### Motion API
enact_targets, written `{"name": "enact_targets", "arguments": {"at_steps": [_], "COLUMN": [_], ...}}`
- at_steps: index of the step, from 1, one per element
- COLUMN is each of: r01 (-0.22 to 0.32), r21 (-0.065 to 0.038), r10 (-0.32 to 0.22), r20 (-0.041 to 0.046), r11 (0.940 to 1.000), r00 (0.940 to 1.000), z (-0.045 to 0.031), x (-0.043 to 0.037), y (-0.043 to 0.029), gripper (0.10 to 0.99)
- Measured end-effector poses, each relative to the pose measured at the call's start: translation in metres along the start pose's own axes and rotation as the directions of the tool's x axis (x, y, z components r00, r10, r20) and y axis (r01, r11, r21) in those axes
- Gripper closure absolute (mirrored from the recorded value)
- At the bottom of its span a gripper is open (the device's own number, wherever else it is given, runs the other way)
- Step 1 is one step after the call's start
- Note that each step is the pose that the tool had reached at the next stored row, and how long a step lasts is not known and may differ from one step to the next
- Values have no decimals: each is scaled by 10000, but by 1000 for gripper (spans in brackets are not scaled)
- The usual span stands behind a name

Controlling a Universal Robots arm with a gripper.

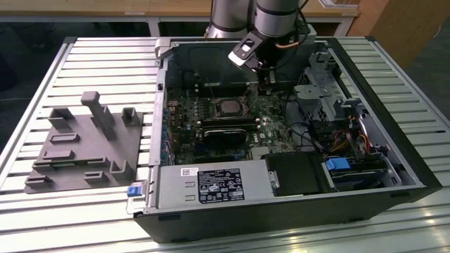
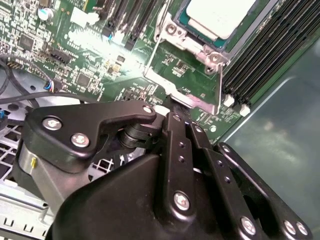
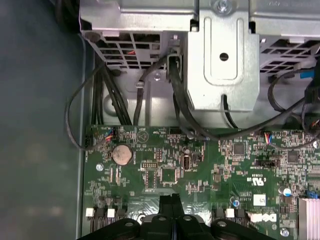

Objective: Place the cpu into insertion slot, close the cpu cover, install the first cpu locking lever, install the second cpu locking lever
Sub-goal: 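Close the cpu cover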

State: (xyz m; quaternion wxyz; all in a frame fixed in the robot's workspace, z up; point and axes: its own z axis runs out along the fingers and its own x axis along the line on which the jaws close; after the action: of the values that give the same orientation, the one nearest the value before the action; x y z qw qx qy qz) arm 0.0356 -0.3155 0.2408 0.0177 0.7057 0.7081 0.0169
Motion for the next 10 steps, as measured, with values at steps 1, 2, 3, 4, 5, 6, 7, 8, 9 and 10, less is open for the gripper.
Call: {"name": "enact_targets", "arguments": {"at_steps": [1, 2, 3, 4, 5, 6, 7, 8, 9, 10], "r01": [0, 0, 0, 0, 1, 0, 1, 0, 0, 0], "r21": [0, 0, 0, 0, 0, -1, 0, 0, 0, 0], "r10": [0, 0, 0, 0, -1, 0, -1, 0, 0, 0], "r20": [0, 0, -1, -1, 0, -1, -1, 0, 0, 0], "r11": [10000, 10000, 10000, 10000, 10000, 10000, 10000, 10000, 10000, 10000], "r00": [10000, 10000, 10000, 10000, 10000, 10000, 10000, 10000, 10000, 10000], "z": [0, -1, -1, -2, -3, -3, -4, -5, -5, -6], "x": [0, 0, 0, 0, 0, 0, 0, 0, 0, 0], "y": [-11, -24, -38, -54, -71, -89, -107, -125, -141, -158], "gripper": [980, 980, 980, 980, 980, 980, 980, 980, 980, 980]}}
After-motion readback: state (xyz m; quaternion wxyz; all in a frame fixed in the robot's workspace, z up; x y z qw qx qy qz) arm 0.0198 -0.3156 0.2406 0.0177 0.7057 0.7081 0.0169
